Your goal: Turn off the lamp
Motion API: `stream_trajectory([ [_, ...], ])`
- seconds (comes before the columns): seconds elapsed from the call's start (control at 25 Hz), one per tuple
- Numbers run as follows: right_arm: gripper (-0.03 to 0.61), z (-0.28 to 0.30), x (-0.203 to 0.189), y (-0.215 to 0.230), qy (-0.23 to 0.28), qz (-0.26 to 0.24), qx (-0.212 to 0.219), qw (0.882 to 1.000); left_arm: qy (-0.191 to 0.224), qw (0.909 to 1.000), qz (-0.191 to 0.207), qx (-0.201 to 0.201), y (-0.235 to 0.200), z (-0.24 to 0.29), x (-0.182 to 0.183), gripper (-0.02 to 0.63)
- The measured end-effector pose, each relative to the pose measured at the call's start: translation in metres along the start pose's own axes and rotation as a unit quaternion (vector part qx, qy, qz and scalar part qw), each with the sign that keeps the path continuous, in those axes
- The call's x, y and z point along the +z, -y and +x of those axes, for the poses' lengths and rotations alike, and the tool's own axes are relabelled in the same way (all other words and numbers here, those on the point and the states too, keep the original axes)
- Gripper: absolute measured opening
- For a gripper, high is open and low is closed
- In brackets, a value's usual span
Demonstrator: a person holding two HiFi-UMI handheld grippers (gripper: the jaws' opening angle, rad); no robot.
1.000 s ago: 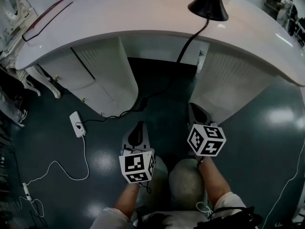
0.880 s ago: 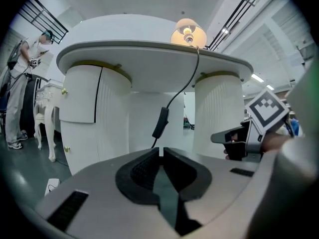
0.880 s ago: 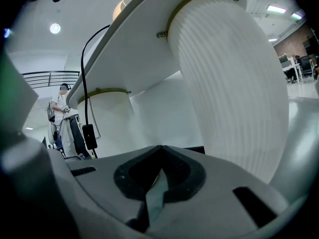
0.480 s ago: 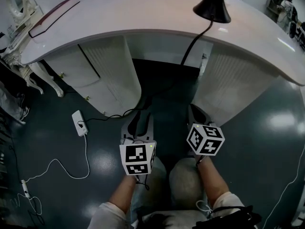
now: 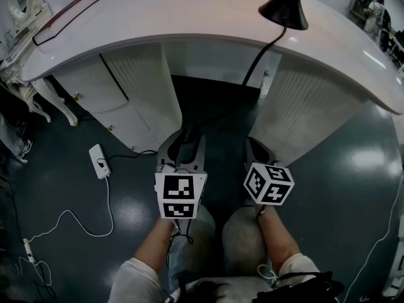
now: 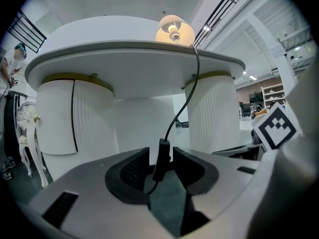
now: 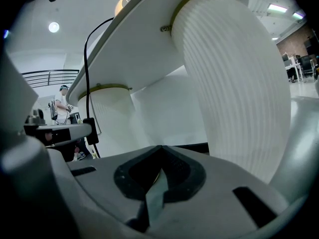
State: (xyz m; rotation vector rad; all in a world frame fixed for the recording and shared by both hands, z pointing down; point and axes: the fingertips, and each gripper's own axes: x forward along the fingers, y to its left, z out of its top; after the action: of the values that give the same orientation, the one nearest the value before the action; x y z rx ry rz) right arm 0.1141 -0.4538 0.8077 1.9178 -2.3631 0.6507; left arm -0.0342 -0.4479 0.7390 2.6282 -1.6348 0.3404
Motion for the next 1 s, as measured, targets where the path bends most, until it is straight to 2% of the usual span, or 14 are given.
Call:
stream_trajectory([
  [0.36,-0.002,0.0,-0.001,0.0,-0.001,0.001,-0.008,1.0,-0.002,0.9999,0.012,-0.005,0.002,0.01,0.006,0.132],
  [1.0,-0.002,-0.006,-0.001,0.002,-0.001,0.005,-0.014,1.0,-0.007,0.9999,0.007,-0.01,0.008,0.011,0.0,0.103],
])
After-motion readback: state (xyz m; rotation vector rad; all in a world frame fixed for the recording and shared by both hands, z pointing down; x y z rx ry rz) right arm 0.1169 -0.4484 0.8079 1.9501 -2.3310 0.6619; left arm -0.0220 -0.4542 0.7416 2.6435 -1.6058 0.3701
